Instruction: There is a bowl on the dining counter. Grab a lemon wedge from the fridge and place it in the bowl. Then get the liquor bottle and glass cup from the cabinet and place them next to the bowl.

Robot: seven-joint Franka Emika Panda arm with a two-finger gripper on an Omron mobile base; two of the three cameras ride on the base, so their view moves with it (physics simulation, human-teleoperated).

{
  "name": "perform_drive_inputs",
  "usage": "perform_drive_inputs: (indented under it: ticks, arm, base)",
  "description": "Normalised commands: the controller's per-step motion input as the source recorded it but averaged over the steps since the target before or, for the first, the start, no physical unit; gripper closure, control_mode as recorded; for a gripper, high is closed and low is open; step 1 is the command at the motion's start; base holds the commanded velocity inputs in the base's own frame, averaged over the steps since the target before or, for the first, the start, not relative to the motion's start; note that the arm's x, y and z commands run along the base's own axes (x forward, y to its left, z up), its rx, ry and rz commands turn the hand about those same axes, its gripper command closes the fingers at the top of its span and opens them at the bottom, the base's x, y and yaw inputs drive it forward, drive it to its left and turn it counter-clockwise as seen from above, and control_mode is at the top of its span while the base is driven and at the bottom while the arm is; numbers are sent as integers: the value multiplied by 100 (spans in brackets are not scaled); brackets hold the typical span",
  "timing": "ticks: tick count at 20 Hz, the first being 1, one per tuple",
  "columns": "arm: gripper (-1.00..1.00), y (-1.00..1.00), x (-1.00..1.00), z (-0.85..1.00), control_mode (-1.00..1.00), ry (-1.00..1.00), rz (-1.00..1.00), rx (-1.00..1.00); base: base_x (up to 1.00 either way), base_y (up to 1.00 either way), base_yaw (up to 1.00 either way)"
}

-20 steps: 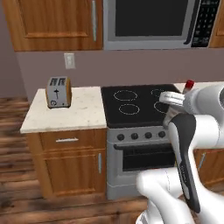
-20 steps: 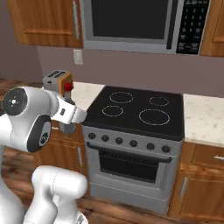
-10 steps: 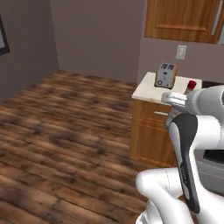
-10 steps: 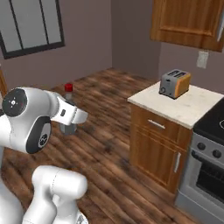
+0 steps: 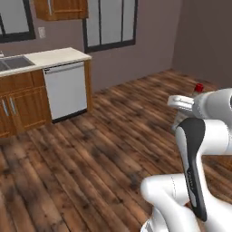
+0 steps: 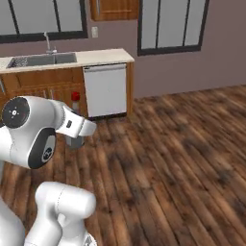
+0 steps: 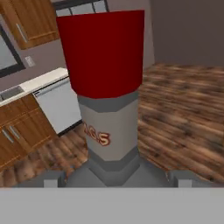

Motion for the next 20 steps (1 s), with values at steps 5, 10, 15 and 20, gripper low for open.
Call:
perform_drive_inputs:
  ticks: [5, 10, 15, 20]
  arm:
    - [100, 0, 0, 0, 100, 0, 0, 0]
    - [100, 0, 0, 0, 100, 0, 0, 0]
    - [100, 0, 0, 0, 100, 0, 0, 0]
    - [100, 0, 0, 0, 100, 0, 0, 0]
  base:
    - [-56, 90, 82]
    - [-51, 98, 78]
    - [-24, 100, 59]
    - [-41, 100, 45]
